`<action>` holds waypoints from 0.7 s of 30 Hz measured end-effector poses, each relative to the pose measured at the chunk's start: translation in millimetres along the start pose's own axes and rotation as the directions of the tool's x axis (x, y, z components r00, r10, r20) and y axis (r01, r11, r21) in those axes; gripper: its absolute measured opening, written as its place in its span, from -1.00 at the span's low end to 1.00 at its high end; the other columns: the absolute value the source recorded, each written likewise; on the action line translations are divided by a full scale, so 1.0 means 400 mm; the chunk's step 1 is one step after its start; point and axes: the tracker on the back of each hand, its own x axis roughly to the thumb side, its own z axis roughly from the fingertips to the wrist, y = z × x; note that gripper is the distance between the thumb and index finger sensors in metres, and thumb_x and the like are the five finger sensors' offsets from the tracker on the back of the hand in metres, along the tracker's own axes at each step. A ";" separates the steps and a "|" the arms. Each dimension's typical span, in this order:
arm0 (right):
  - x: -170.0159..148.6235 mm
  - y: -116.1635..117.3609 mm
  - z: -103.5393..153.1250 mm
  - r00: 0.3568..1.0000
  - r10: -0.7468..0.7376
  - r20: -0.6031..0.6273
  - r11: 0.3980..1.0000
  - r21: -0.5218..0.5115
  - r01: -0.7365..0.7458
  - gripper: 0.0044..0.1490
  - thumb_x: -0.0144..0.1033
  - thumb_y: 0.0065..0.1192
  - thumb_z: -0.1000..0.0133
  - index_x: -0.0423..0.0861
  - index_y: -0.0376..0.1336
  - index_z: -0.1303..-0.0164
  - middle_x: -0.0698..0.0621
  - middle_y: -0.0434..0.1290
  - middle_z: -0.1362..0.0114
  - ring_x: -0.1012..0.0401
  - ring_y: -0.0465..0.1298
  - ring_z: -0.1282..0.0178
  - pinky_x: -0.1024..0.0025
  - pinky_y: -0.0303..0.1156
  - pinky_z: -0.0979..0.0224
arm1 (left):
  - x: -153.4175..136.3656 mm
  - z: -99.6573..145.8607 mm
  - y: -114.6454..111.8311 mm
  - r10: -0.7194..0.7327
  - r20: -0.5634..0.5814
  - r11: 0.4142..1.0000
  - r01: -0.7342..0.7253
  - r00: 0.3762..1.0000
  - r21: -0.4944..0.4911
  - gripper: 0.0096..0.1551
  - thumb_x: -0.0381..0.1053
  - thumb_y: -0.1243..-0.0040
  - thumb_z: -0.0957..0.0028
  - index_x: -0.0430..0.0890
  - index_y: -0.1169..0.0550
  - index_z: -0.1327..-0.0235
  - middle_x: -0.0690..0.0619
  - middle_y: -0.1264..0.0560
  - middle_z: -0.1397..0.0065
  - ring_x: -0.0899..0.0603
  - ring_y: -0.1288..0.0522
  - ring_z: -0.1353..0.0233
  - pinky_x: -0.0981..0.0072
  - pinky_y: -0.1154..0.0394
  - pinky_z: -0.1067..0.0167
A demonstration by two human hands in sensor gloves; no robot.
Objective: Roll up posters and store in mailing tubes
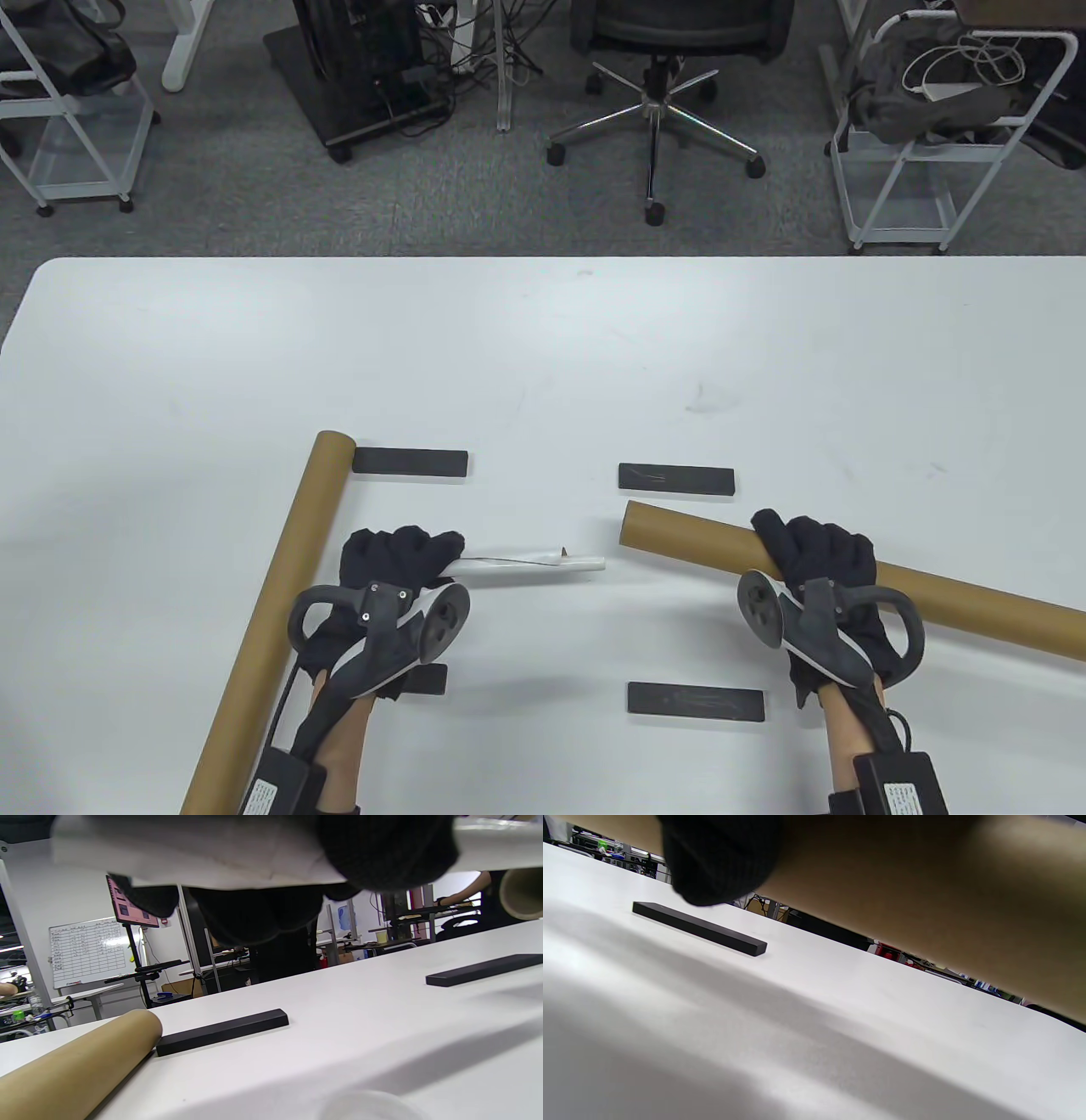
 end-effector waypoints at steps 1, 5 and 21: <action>0.004 -0.003 0.002 1.000 0.003 0.006 1.000 -0.005 -0.003 0.07 -0.21 0.25 0.03 0.02 -0.20 -0.63 -0.15 0.17 -0.64 -0.25 0.28 -0.58 -0.37 0.17 -0.56 | -0.009 0.001 -0.003 0.009 -0.013 1.000 -0.009 1.000 0.000 -0.38 0.22 -0.13 0.13 0.37 -0.43 -0.30 0.26 -0.58 -0.34 0.01 -0.66 -0.30 -0.11 -0.47 -0.51; 0.014 -0.012 0.005 1.000 0.004 0.017 1.000 -0.008 -0.004 0.07 -0.21 0.25 0.03 0.02 -0.20 -0.62 -0.15 0.17 -0.64 -0.24 0.28 -0.58 -0.36 0.17 -0.56 | -0.018 -0.001 -0.016 0.010 -0.036 1.000 -0.011 0.999 -0.006 -0.37 0.22 -0.13 0.12 0.36 -0.43 -0.31 0.25 -0.58 -0.34 0.00 -0.66 -0.30 -0.11 -0.47 -0.51; 0.083 -0.046 0.021 0.990 0.023 0.136 0.999 -0.039 -0.018 0.07 -0.20 0.24 0.03 0.03 -0.20 -0.62 -0.16 0.17 -0.64 -0.23 0.28 -0.58 -0.36 0.17 -0.56 | -0.006 -0.007 -0.019 0.007 -0.021 1.000 -0.007 1.000 -0.012 -0.37 0.23 -0.13 0.12 0.36 -0.43 -0.31 0.24 -0.58 -0.35 0.00 -0.66 -0.31 -0.10 -0.48 -0.51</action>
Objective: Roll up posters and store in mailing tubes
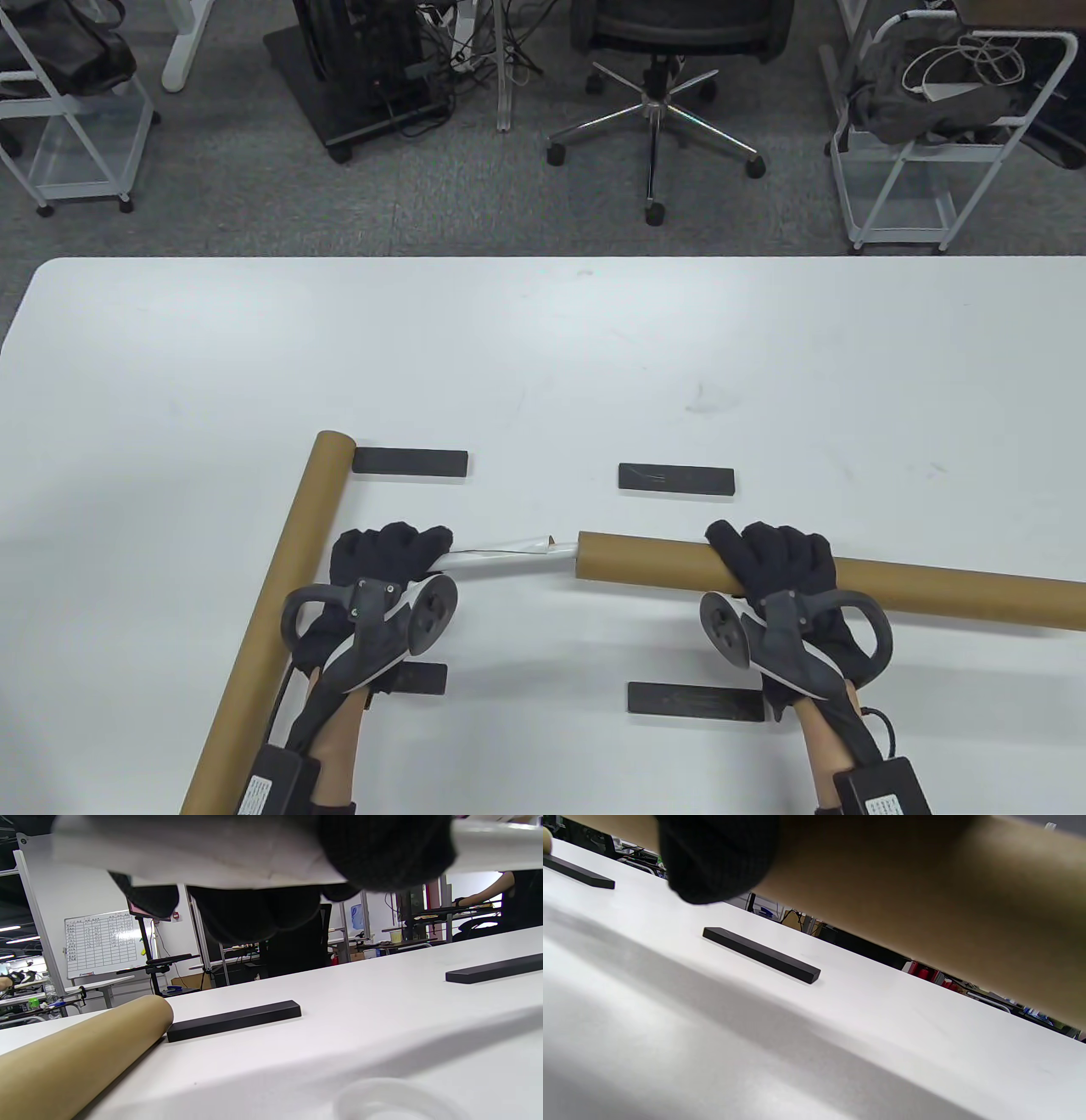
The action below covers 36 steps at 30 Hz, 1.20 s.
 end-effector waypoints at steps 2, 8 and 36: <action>0.008 -0.005 0.001 1.000 0.003 0.010 1.000 -0.007 -0.003 0.07 -0.20 0.24 0.03 0.03 -0.21 -0.62 -0.16 0.17 -0.64 -0.23 0.28 -0.58 -0.36 0.18 -0.56 | 0.009 -0.001 0.000 -0.001 0.016 1.000 0.001 1.000 -0.003 -0.37 0.23 -0.13 0.13 0.36 -0.43 -0.31 0.25 -0.58 -0.35 0.00 -0.66 -0.30 -0.09 -0.48 -0.51; 0.030 -0.017 0.001 0.999 0.006 0.037 1.000 -0.015 -0.005 0.07 -0.19 0.24 0.03 0.02 -0.21 -0.63 -0.16 0.18 -0.64 -0.23 0.29 -0.58 -0.36 0.19 -0.55 | 0.046 -0.004 0.002 0.028 0.056 1.000 -0.027 0.998 -0.016 -0.37 0.23 -0.13 0.12 0.36 -0.43 -0.32 0.24 -0.57 -0.36 0.00 -0.65 -0.32 -0.09 -0.48 -0.51; 0.050 -0.022 0.006 0.998 -0.040 0.057 0.999 -0.020 0.041 0.07 -0.17 0.23 0.02 0.00 -0.20 -0.63 -0.17 0.20 -0.63 -0.24 0.31 -0.56 -0.35 0.21 -0.54 | 0.079 0.016 0.074 0.179 0.036 0.979 -0.182 0.983 0.096 -0.09 0.31 0.04 0.03 0.16 -0.13 -0.66 -0.13 -0.26 -0.73 -0.33 -0.37 -0.66 -0.47 -0.27 -0.52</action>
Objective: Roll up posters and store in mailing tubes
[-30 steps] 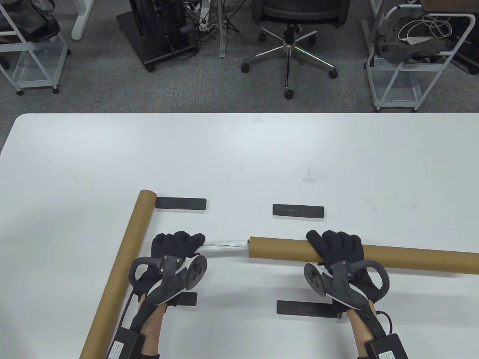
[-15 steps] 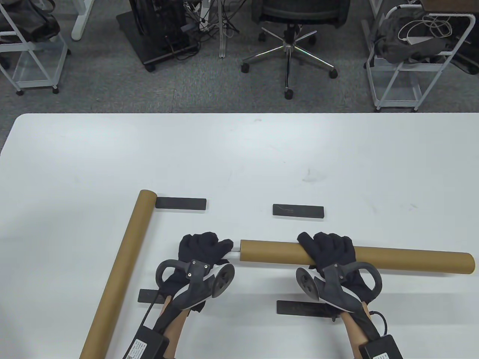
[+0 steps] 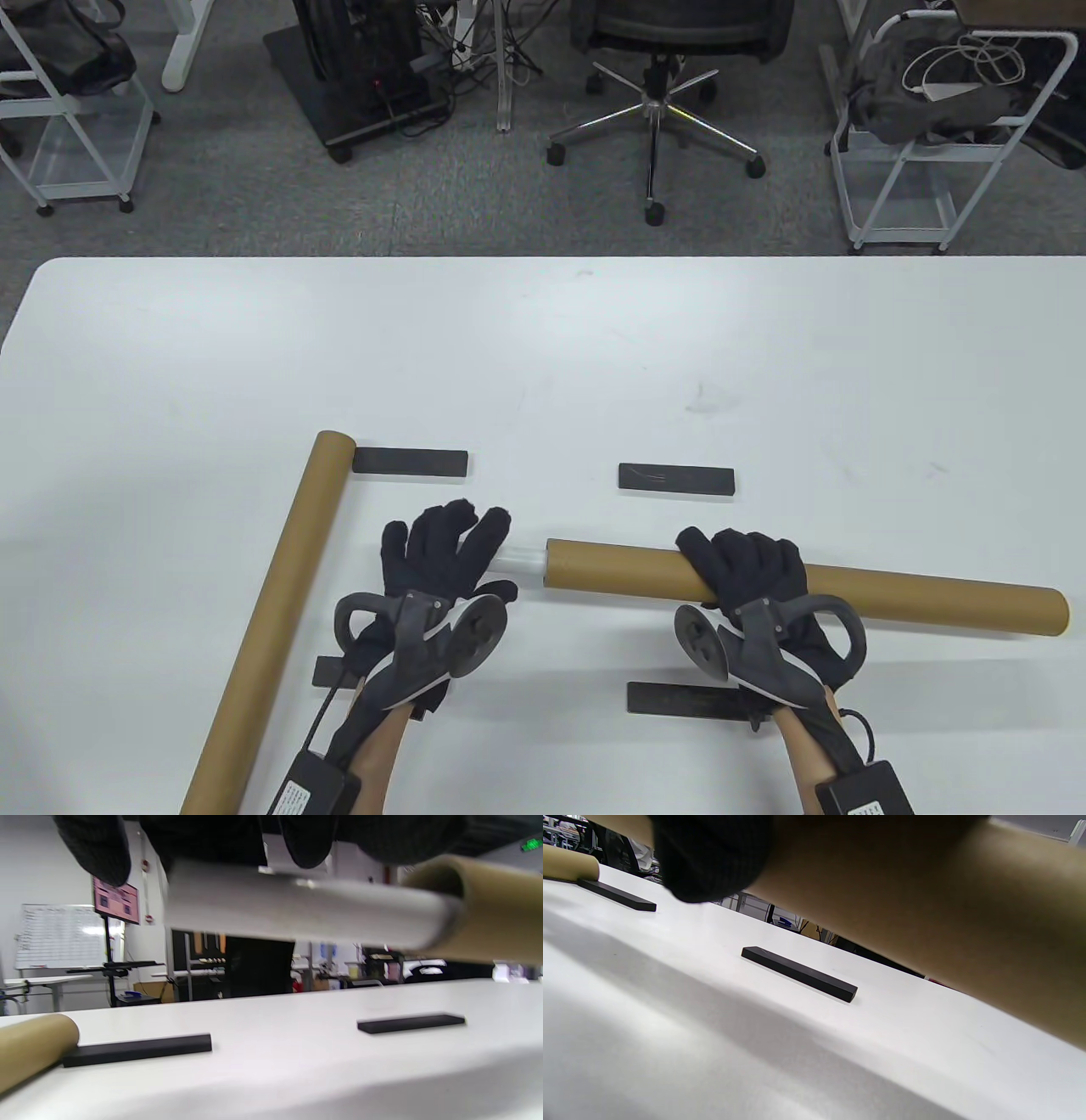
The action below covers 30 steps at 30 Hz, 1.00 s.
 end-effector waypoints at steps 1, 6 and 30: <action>-0.001 -0.001 0.000 1.000 -0.001 -0.001 1.000 0.002 0.001 0.08 -0.17 0.23 0.02 0.00 -0.21 -0.63 -0.17 0.20 -0.63 -0.24 0.31 -0.56 -0.35 0.21 -0.54 | -0.020 0.001 0.019 0.045 -0.023 0.998 -0.044 0.999 0.035 -0.09 0.32 0.05 0.03 0.15 -0.13 -0.66 -0.13 -0.27 -0.73 -0.32 -0.37 -0.66 -0.46 -0.28 -0.52; -0.005 0.000 0.001 1.000 -0.002 -0.009 1.000 0.003 0.002 0.08 -0.17 0.23 0.02 0.00 -0.21 -0.63 -0.17 0.20 -0.63 -0.24 0.31 -0.56 -0.35 0.21 -0.54 | -0.128 0.009 0.046 0.404 -0.180 0.913 -0.382 0.897 0.145 -0.05 0.31 0.10 -0.01 0.07 -0.07 -0.71 -0.18 -0.20 -0.77 -0.39 -0.31 -0.68 -0.46 -0.26 -0.52; 0.000 -0.005 -0.001 1.000 -0.014 0.001 1.000 0.010 0.014 0.07 -0.16 0.24 0.02 -0.04 -0.18 -0.64 -0.19 0.22 -0.62 -0.23 0.33 -0.54 -0.35 0.24 -0.53 | 0.017 -0.008 -0.110 0.796 -0.147 0.547 -0.802 0.587 -0.239 0.19 0.36 0.29 -0.03 -0.28 0.31 -0.67 -0.52 0.15 -0.78 -0.57 -0.05 -0.71 -0.40 -0.17 -0.57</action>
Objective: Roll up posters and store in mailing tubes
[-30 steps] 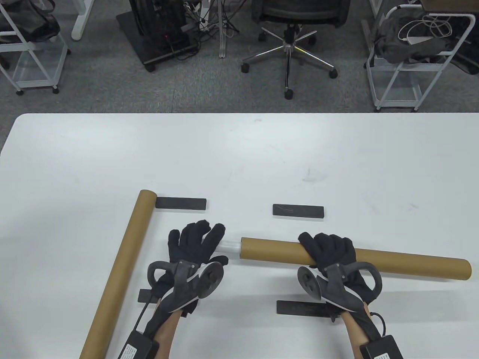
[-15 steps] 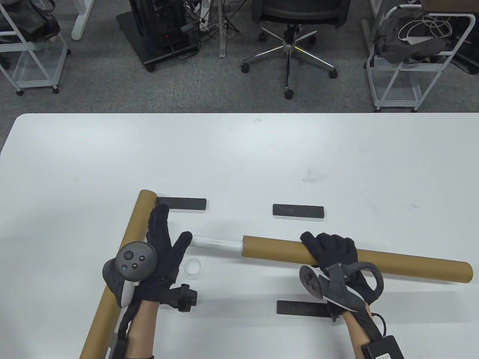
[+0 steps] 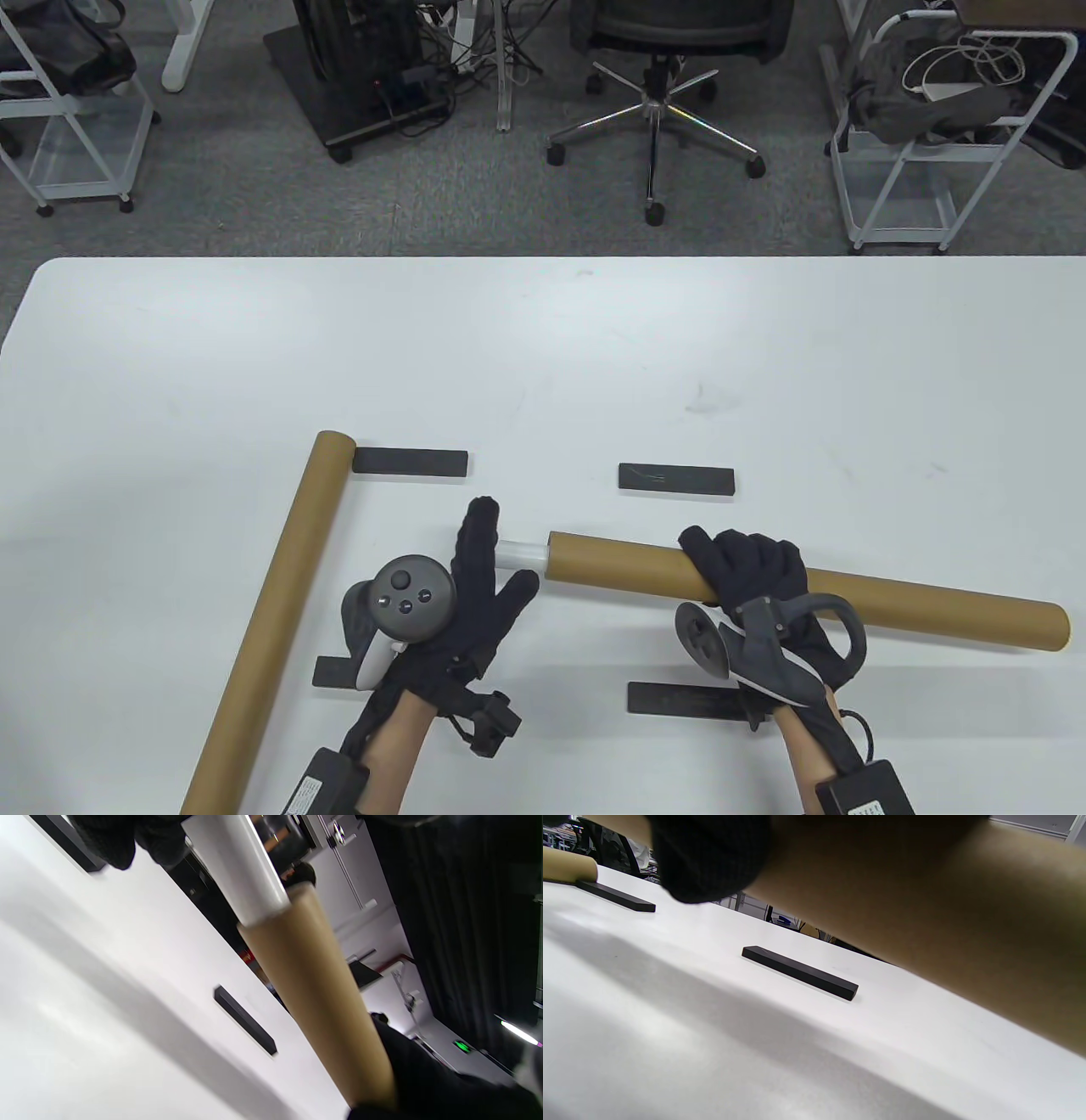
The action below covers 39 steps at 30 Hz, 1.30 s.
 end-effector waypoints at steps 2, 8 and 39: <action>0.004 -0.002 0.000 1.000 0.000 0.003 1.000 -0.002 0.000 0.07 -0.16 0.23 0.02 -0.04 -0.18 -0.64 -0.19 0.22 -0.62 -0.23 0.33 -0.54 -0.35 0.23 -0.53 | 0.009 -0.006 -0.020 0.027 0.019 0.999 -0.026 0.999 -0.048 0.19 0.35 0.30 -0.04 -0.30 0.33 -0.65 -0.48 0.18 -0.78 -0.52 -0.02 -0.72 -0.37 -0.17 -0.58; 0.013 -0.007 -0.002 1.000 0.002 0.013 1.000 -0.003 -0.002 0.07 -0.15 0.23 0.02 -0.07 -0.17 -0.64 -0.20 0.24 -0.61 -0.23 0.35 -0.53 -0.35 0.25 -0.53 | 0.034 -0.010 -0.062 -0.035 0.054 0.994 0.041 0.998 -0.102 0.24 0.34 0.31 -0.03 -0.43 0.33 -0.61 -0.50 0.18 -0.76 -0.50 -0.03 -0.72 -0.29 -0.18 -0.59; -0.010 0.000 0.002 1.000 -0.007 -0.011 1.000 0.018 0.007 0.08 -0.15 0.25 0.03 -0.06 -0.15 -0.64 -0.19 0.25 -0.61 -0.22 0.36 -0.53 -0.34 0.26 -0.53 | -0.041 -0.017 -0.008 -0.940 -0.139 0.338 0.900 0.310 -0.276 -0.02 0.22 -0.29 0.09 0.02 -0.26 -0.66 -0.05 -0.35 -0.73 -0.26 -0.54 -0.59 -0.08 -0.61 -0.44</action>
